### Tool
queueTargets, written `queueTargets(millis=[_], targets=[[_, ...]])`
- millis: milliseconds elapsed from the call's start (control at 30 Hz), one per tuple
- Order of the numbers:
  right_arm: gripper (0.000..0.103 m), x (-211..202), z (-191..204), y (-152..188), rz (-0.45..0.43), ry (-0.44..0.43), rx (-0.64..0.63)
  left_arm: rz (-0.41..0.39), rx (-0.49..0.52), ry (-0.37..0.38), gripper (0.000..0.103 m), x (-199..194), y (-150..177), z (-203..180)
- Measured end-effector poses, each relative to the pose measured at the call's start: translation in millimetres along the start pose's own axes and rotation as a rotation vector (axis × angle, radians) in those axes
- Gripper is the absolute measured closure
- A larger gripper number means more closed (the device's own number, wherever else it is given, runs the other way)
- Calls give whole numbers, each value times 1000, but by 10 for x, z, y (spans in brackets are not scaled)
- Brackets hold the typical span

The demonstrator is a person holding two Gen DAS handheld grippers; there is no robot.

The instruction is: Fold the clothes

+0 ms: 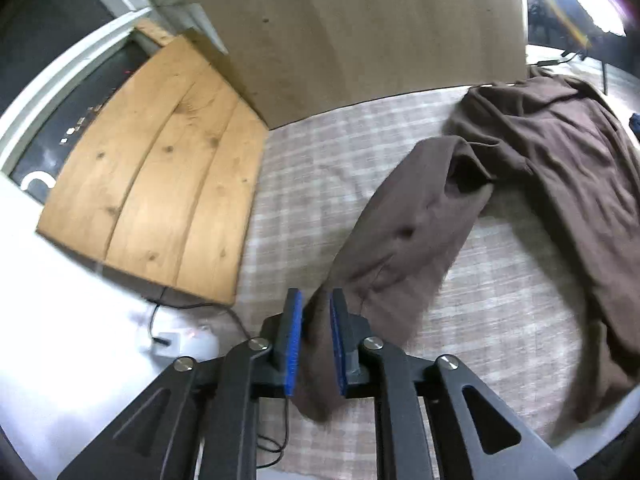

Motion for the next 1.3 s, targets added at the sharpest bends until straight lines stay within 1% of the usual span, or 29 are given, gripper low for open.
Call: queueTargets(millis=[33,67,100,167,200,267,333,400,433,467,500,533,567,600,700,800,900,933,967,1000,1033,1067,1100,1133,1200,1267,1300], targets=[[44,112,125,43,17,-32,-22,-3,10,51,87,-25,67,-97],[40,261,299,121,35,-55,-58,-6,21,103,84,-53,136,-200],[40,391,446,250,57,-76,-90,2,50,173,79,-80,231,-396],[40,645,712,537,120,-113,-134,18,111,315,76,-146,429,-791],[40,802,832,667,156,-124,-147,40,166,402,76,-166,577,-1102],[40,1062,938,873,209,-125,-152,83,246,491,75,-169,774,-1547],[40,1284,956,1003,247,-98,-140,132,331,574,75,-179,967,-1992],[40,1439,956,1055,251,-65,-134,155,377,612,71,-181,1092,-2270],[44,1452,970,1050,239,-79,-137,169,385,624,71,-162,1116,-2362],[69,1437,994,1038,222,-117,-139,182,393,636,71,-144,1139,-2452],[87,1405,1018,1021,208,-159,-138,186,401,641,72,-126,1125,-2512],[95,1344,1026,994,193,-181,-134,190,408,647,73,-108,1112,-2572],[95,1281,1012,968,175,-161,-139,193,415,653,85,-93,1098,-2626],[95,1207,999,942,154,-144,-153,183,410,662,98,-137,1078,-2582],[95,813,810,811,60,-87,-148,155,398,691,98,-267,1017,-2448],[95,325,433,648,-49,-9,-91,127,386,719,98,-398,957,-2314],[95,-19,62,549,-105,87,-52,97,372,748,98,-533,895,-2173],[93,-74,10,534,-103,103,-53,77,352,788,98,-636,859,-2040],[88,-64,6,553,-71,100,-65,60,334,789,98,-695,830,-1926],[85,-8,7,569,-32,96,-81,48,317,758,98,-718,802,-1810],[75,38,14,583,-12,117,-84,46,309,718,98,-698,791,-1712],[58,75,8,612,-8,149,-67,60,305,697,98,-632,797,-1656],[54,107,2,649,-6,156,-48,75,300,677,98,-566,803,-1601],[54,153,-3,677,-6,143,-36,90,296,657,98,-502,811,-1548],[54,242,-15,737,-5,121,3,116,301,635,98,-408,888,-1559],[54,339,45,807,13,66,31,122,312,627,98,-386,924,-1623],[54,389,123,848,28,40,21,124,313,627,99,-387,925,-1636]])
Point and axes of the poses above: each gripper's, at about its wrist camera, not at the fingertips, and x roughly the way its jaws point, z to its left, y to its underside, the point moved 8 cm from there along x, roughly the way its jaws point, and after that the axes turned 13 degrees about z, right-handed, at the moved point
